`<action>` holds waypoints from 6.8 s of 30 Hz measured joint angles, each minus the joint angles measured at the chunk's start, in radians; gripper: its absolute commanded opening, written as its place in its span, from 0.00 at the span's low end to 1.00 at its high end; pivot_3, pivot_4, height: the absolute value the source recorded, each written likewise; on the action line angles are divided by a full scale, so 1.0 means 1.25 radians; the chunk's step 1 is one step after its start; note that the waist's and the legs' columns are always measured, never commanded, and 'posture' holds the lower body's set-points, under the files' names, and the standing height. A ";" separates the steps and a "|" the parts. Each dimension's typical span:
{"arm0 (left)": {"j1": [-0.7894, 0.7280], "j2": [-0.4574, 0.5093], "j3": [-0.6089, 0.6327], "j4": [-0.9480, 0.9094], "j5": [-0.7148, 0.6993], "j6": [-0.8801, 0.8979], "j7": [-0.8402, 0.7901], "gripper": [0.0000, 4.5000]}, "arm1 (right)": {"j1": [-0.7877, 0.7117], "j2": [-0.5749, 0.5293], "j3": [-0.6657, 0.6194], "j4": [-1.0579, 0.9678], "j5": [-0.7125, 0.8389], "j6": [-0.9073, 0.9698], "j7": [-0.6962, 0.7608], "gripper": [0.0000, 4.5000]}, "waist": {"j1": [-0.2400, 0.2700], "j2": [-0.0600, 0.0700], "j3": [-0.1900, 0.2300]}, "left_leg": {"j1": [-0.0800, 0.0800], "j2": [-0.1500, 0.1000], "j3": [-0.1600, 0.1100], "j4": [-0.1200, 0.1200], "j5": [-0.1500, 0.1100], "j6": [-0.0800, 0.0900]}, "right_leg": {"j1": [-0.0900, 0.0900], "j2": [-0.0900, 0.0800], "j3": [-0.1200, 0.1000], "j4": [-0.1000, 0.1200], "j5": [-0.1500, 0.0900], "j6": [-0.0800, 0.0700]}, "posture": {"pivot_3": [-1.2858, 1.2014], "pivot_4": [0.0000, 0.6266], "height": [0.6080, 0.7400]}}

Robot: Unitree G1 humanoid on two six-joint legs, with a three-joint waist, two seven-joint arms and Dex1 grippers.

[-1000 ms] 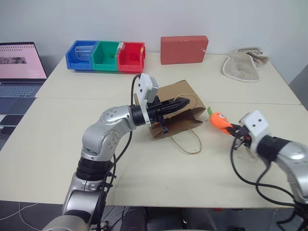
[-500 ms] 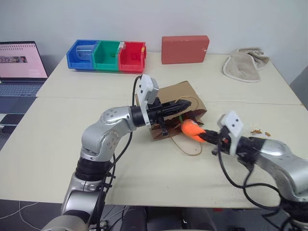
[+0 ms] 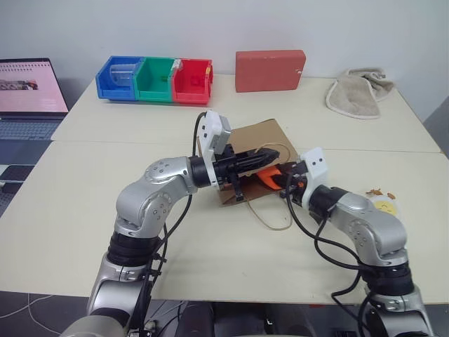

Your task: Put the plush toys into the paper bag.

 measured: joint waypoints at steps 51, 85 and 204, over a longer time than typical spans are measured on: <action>0.019 -0.067 -0.032 0.030 0.043 -0.056 0.067 0.00 | 0.460 -0.449 -0.446 -0.021 0.054 0.016 0.242 1.00 | 0.002 0.001 -0.001 | 0.000 -0.001 0.002 0.005 0.000 0.000 | 0.002 0.000 0.002 0.000 0.000 0.000 | 0.52 0.24 1.00; -0.008 -0.057 0.000 0.031 -0.007 -0.027 0.046 0.00 | 0.209 -0.462 -0.128 -0.244 0.195 0.065 0.297 0.00 | 0.002 0.000 0.000 | 0.000 -0.001 0.000 0.009 0.000 0.000 | 0.005 0.000 0.002 -0.002 0.000 -0.001 | 0.52 0.24 1.00; -0.285 0.021 0.063 0.319 0.099 -0.030 0.074 0.00 | -0.196 -0.349 -0.316 -0.005 0.527 0.376 0.100 0.01 | -0.001 0.001 0.000 | -0.002 0.000 -0.001 0.006 0.000 0.000 | 0.001 0.001 0.001 0.000 0.001 0.001 | 0.52 0.24 1.00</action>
